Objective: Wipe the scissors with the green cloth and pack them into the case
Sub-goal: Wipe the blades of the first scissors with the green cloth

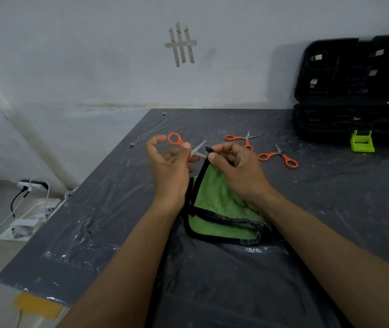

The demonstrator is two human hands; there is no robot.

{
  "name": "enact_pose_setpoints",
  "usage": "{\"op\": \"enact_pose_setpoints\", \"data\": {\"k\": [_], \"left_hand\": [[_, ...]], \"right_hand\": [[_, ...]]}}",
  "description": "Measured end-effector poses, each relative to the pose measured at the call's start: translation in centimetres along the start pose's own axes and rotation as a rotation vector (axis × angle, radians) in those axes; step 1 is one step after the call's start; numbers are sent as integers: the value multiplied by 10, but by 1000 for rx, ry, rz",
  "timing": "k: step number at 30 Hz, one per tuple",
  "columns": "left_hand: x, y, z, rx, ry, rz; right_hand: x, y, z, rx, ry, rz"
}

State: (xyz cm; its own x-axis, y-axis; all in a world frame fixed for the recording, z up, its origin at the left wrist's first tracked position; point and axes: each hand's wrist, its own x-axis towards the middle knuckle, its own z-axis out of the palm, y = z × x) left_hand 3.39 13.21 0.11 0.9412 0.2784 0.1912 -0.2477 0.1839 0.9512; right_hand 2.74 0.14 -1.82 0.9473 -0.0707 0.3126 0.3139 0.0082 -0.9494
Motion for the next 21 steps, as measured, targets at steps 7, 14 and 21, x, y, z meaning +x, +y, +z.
{"op": "enact_pose_setpoints", "data": {"k": [7,14,21], "left_hand": [[2,-3,-1,146,-105,65],[15,1,-18,406,-381,200],[18,-7,-21,677,-283,466]], "right_hand": [[3,-1,-1,23,84,-48],[6,-1,-6,86,137,-23],[4,-2,-4,131,111,-22]]}}
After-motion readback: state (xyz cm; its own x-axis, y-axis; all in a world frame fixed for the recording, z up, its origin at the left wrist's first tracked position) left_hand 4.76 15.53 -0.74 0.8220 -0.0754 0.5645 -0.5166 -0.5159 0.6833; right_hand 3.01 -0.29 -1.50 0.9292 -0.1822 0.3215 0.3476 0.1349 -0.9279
